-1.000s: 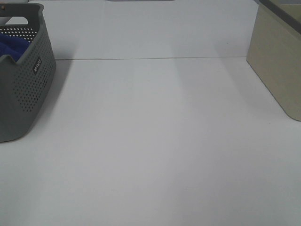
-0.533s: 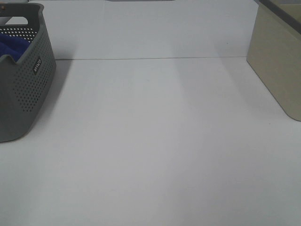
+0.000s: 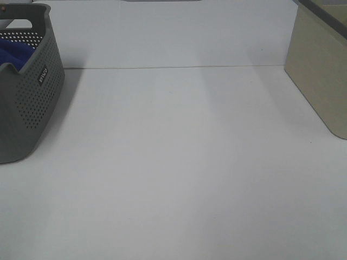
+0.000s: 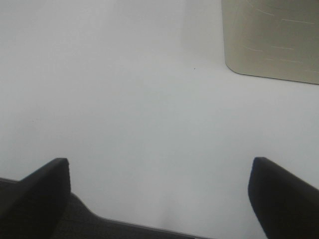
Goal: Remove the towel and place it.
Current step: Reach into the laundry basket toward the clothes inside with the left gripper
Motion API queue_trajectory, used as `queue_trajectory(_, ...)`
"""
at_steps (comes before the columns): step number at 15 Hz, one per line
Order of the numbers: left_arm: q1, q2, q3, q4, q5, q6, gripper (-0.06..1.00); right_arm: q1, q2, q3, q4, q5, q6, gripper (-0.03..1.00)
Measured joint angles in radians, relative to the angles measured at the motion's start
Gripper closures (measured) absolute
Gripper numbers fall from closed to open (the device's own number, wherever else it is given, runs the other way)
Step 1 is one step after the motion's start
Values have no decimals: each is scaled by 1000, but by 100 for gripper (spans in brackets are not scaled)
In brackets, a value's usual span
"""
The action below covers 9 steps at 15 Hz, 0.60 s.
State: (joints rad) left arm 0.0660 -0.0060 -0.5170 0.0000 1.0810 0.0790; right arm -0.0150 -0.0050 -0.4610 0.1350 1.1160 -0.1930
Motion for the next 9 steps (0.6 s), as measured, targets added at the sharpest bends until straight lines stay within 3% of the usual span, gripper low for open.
queue_trajectory(9,0,0,0,0,0,0,-5,0,0,0,0,0,0,3)
